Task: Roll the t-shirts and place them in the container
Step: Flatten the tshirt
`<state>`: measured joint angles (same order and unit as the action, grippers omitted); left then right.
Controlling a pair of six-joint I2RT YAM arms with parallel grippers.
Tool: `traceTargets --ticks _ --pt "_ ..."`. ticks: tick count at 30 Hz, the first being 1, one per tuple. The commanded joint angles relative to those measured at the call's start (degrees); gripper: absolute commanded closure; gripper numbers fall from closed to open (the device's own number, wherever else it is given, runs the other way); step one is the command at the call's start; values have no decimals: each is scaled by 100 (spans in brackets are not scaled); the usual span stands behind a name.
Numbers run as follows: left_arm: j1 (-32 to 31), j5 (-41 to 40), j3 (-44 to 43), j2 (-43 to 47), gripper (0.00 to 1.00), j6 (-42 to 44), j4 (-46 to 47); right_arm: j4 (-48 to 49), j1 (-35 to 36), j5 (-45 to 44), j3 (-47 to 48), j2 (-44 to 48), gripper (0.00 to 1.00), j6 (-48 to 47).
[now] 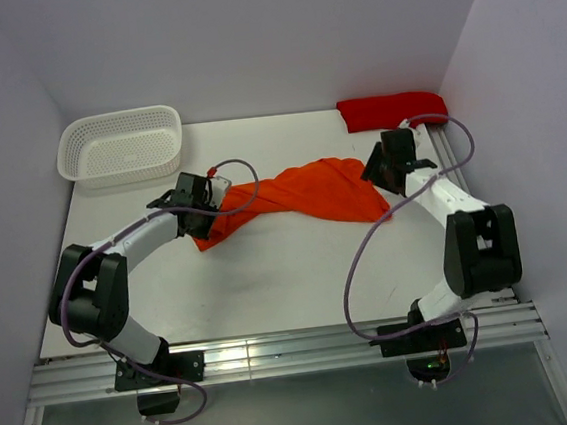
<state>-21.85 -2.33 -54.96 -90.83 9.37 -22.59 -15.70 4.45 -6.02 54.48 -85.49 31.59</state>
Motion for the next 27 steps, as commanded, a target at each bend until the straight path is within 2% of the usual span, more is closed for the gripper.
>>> traceTargets --ticks 1,6,10,17,23,27 --pt "66 293 -384 311 100 21 -289 -108 -40 241 861 -590 37 -382" --pt "172 505 -603 329 100 39 -518 -266 -40 436 1328 -1180 41 -347" --pt "225 628 -709 320 100 39 -606 -258 -32 278 1171 -1224 42 -364" --pt "242 725 -744 294 100 21 -650 58 -32 233 380 -767 42 -417" --pt "242 751 -788 232 100 4 -677 111 -23 391 502 -1022 45 -523" --pt "242 725 -823 232 100 4 -703 41 -5 391 669 -1110 55 -540"
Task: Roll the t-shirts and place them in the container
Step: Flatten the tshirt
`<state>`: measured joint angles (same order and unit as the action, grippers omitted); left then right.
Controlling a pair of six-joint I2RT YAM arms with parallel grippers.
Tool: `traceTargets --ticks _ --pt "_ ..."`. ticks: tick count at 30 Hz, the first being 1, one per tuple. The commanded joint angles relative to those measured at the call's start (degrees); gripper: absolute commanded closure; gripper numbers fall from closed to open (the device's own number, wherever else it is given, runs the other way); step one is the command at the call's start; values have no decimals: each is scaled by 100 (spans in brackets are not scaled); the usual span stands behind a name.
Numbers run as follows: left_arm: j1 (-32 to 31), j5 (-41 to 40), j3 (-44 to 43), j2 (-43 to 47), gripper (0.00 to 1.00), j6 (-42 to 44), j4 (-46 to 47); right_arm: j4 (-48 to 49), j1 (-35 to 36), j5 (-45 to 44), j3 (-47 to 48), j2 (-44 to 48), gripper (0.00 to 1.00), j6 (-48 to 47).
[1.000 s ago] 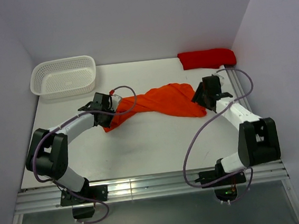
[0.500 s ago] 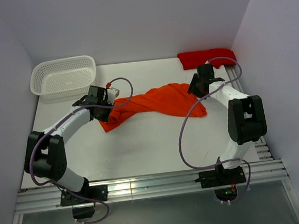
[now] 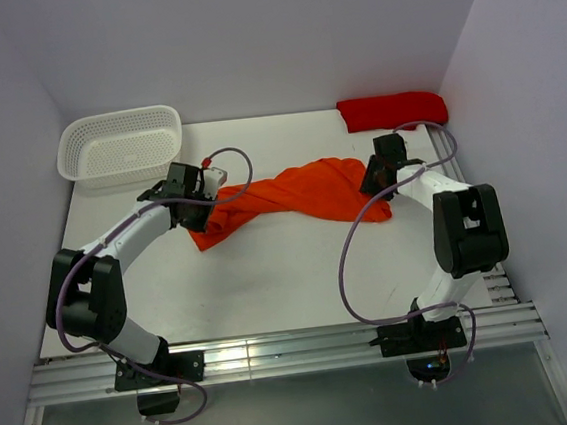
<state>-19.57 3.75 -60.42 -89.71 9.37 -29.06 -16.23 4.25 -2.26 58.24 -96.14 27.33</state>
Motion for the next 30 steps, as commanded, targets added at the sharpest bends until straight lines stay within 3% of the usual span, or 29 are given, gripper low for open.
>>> traceTargets --ticks 1,4,8,9,24,30 --pt "15 109 -277 121 100 -5 -56 85 14 24 320 -63 57 -123" --pt "15 117 -356 121 100 -31 -82 15 23 51 460 -116 67 -158" --pt "50 82 -444 147 100 -49 -100 -196 23 -11 601 41 97 -193" --pt "76 91 -470 199 100 -49 -126 -249 23 -46 636 121 100 -202" --pt "1271 785 -1832 876 100 171 -1022 -1392 -30 -749 2130 2116 100 -105" --pt "1281 1731 -1404 684 100 320 -1059 -1664 -38 -626 2385 2363 100 -132"
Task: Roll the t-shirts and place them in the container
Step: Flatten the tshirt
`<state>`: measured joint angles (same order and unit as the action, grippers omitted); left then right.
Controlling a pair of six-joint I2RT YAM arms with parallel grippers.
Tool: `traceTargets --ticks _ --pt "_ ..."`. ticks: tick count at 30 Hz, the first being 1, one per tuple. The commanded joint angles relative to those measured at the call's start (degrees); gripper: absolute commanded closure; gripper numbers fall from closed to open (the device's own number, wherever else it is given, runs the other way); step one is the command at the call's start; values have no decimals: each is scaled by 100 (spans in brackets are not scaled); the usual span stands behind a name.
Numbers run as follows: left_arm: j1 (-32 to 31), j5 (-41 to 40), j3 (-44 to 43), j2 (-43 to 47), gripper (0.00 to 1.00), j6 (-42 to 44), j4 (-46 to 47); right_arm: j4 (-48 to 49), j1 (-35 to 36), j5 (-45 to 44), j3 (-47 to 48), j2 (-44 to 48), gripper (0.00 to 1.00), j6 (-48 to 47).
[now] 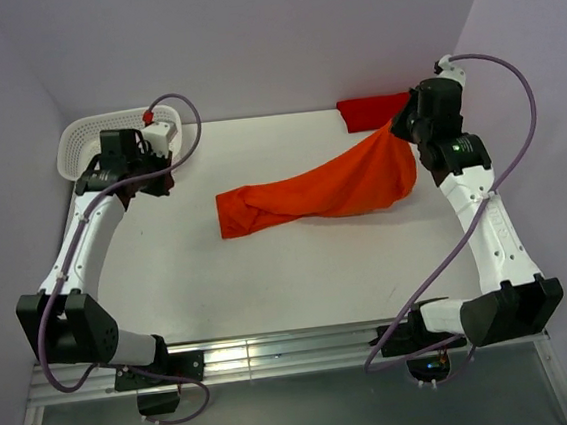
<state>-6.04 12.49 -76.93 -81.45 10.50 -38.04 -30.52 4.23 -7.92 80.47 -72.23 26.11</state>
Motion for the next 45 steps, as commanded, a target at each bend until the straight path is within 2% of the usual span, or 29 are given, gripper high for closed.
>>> traceTargets --ticks 1,3,4,6,8,15,23,32,45 --pt "-107 834 387 -187 97 198 -47 -243 -28 -34 128 -63 100 -18" --pt "-475 502 686 -213 88 189 443 -191 -36 1 14 -90 100 -9" --pt "-677 239 992 -205 77 172 621 -165 -28 19 -109 -107 100 -18" --pt "-1187 96 1170 -283 67 58 929 -77 -36 36 -250 -116 100 0" --pt "-1548 8 1180 -467 62 -22 1026 -33 -27 -7 -373 -134 100 8" --pt "-2049 -132 1040 -1091 50 -206 1466 55 -27 72 -532 -187 100 52" --pt "-2524 -484 960 -1760 49 -259 1992 90 -27 107 -620 -195 100 52" --pt "-2841 -730 1092 -1900 39 -118 2249 169 -28 89 -813 -143 100 17" --pt "-2867 -986 846 -2384 51 -373 2134 266 -36 124 -919 -195 100 17"
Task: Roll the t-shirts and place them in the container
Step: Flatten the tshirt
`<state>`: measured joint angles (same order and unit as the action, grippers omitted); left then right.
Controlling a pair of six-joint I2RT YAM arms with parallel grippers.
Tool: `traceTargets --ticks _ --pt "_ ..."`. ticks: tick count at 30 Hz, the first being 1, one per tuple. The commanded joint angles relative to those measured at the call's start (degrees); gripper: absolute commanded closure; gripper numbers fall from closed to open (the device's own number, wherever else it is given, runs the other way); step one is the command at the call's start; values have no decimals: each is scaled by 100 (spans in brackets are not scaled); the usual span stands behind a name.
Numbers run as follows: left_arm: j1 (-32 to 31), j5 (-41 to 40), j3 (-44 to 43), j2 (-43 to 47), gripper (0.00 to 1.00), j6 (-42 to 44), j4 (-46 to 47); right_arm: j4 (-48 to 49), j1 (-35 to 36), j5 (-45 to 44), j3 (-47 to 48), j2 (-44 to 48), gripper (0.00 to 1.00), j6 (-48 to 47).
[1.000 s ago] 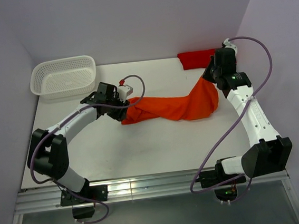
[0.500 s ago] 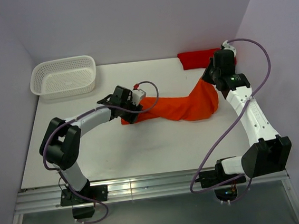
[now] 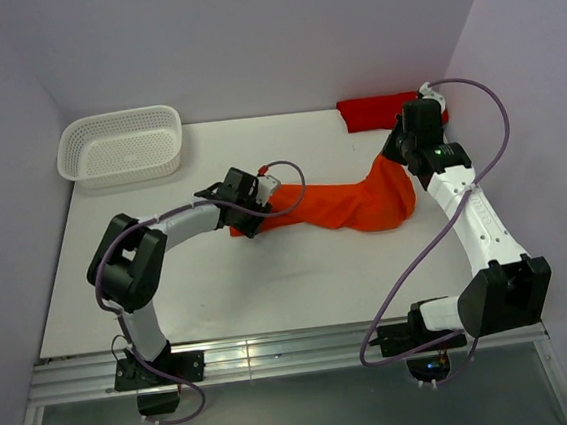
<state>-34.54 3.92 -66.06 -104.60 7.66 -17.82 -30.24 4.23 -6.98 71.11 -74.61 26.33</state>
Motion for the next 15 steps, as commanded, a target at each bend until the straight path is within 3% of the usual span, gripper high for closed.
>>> traceTargets --ticks 1,6,7,11,15 --pt "-17 -111 -258 -96 52 -89 104 246 -36 22 8 52 100 -5" --pt "-17 -199 -345 -105 67 -98 130 247 -28 -5 -36 60 100 -31" --pt "-17 -225 -363 -96 76 -107 130 247 -27 -5 -45 60 100 -22" --pt "-17 -295 -548 0 97 -133 69 229 -27 4 8 78 100 -22" --pt "18 -366 -723 159 100 -124 -28 168 -27 -13 122 96 100 -40"
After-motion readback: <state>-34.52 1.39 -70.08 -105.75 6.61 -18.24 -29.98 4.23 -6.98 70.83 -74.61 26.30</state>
